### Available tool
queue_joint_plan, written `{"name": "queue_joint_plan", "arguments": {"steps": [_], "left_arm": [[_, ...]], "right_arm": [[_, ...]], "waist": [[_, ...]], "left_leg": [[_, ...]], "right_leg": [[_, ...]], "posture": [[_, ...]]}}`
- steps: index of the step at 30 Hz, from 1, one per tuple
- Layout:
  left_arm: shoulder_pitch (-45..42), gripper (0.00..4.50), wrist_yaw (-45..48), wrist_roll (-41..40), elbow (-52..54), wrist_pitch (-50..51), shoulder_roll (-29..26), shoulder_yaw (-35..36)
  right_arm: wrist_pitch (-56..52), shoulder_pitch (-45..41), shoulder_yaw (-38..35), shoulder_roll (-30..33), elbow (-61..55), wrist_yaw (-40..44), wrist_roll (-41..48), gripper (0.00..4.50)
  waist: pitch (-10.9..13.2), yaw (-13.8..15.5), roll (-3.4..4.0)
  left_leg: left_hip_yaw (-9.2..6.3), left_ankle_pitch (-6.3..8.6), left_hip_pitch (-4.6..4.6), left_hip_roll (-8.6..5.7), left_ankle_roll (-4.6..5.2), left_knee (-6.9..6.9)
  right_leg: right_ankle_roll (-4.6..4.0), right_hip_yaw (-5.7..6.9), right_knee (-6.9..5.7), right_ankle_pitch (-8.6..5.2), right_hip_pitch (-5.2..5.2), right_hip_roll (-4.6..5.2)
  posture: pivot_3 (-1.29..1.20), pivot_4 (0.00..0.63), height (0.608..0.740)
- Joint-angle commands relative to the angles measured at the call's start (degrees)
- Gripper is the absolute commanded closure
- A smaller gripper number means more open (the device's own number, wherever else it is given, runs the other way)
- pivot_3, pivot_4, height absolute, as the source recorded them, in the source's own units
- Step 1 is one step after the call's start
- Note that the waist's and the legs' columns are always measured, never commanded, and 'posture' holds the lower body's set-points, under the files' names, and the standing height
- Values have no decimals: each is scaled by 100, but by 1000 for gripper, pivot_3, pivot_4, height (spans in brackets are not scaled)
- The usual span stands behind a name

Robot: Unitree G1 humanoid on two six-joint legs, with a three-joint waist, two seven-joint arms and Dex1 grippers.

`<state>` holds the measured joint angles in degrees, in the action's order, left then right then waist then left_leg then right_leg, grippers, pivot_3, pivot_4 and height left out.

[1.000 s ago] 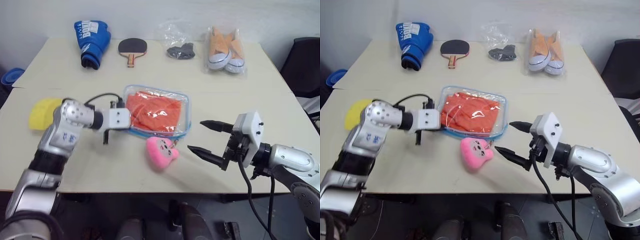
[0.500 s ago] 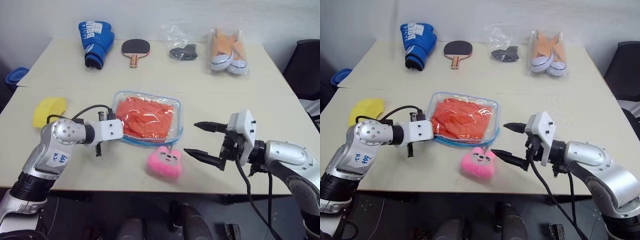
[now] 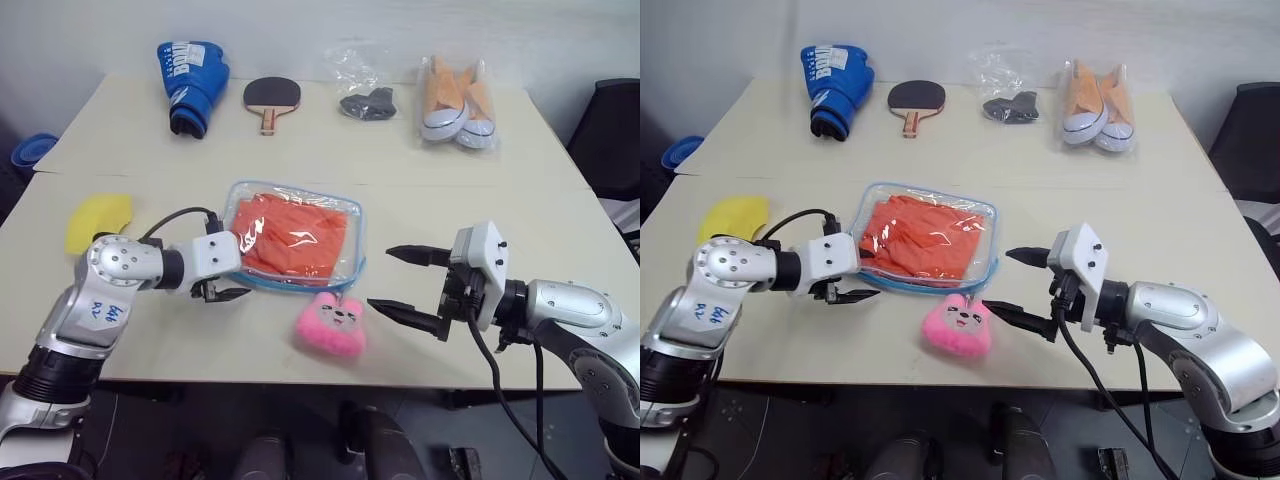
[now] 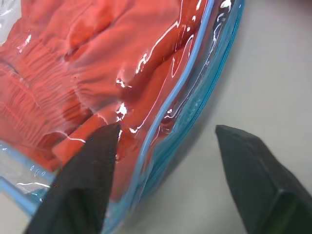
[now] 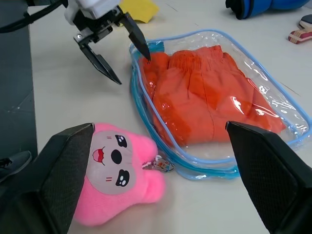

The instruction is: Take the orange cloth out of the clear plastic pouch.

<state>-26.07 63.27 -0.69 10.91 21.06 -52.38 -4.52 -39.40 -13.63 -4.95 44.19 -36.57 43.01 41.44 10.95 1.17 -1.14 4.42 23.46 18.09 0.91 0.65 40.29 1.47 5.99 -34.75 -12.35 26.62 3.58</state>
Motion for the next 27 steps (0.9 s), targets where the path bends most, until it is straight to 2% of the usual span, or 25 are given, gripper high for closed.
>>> {"name": "queue_joint_plan", "arguments": {"steps": [1,4,6,9,13,19,24,27], "left_arm": [[-366,254,777,-759,181,-297,-368,461],[-839,254,1466,-1471,155,-160,-437,470],[-1227,254,1721,-1639,47,-204,-307,257],[-1866,254,2009,-1388,-343,-651,279,-484],[-2317,254,2868,-1370,-809,-985,929,-1396],[-2461,254,2900,-1267,-1165,-1375,1322,-2342],[-2346,254,2791,-797,-1475,-2094,1432,-2733],[-2333,254,2410,-424,-1810,-2498,1578,-2821]], "right_arm": [[169,10,-34,49,-61,55,-132,0],[325,8,83,197,64,176,-458,0],[387,-33,139,231,191,225,-621,0],[439,-118,176,275,343,334,-751,0],[521,-148,263,436,389,636,-897,0],[621,-330,467,460,556,812,-1146,0],[710,-573,668,347,830,802,-1350,0],[810,-796,861,206,1085,794,-1544,0]], "waist": [[0,8,0],[0,34,0],[0,47,0],[-1,56,2],[-1,21,1],[-1,-17,2],[-1,12,2],[-1,21,2]], "left_leg": [[0,0,-1,0,-1,0],[-3,0,2,-3,-1,4],[-5,0,3,-8,0,6],[-4,-2,7,-21,3,11],[7,-4,19,-24,7,11],[9,-4,15,-8,2,11],[5,-5,12,-11,2,19],[0,-5,11,-10,2,21]], "right_leg": [[0,0,1,0,0,0],[-1,4,1,0,0,2],[0,6,4,0,-2,3],[4,8,4,2,-9,-10],[9,-1,2,5,-15,-20],[5,-8,-1,3,-10,-12],[5,-6,-2,3,-11,-9],[5,-3,-1,3,-8,-10]], "posture": [[0,150,740],[0,150,740],[0,150,740],[0,150,740],[0,150,740],[0,150,740],[0,150,740],[0,150,740]]}}
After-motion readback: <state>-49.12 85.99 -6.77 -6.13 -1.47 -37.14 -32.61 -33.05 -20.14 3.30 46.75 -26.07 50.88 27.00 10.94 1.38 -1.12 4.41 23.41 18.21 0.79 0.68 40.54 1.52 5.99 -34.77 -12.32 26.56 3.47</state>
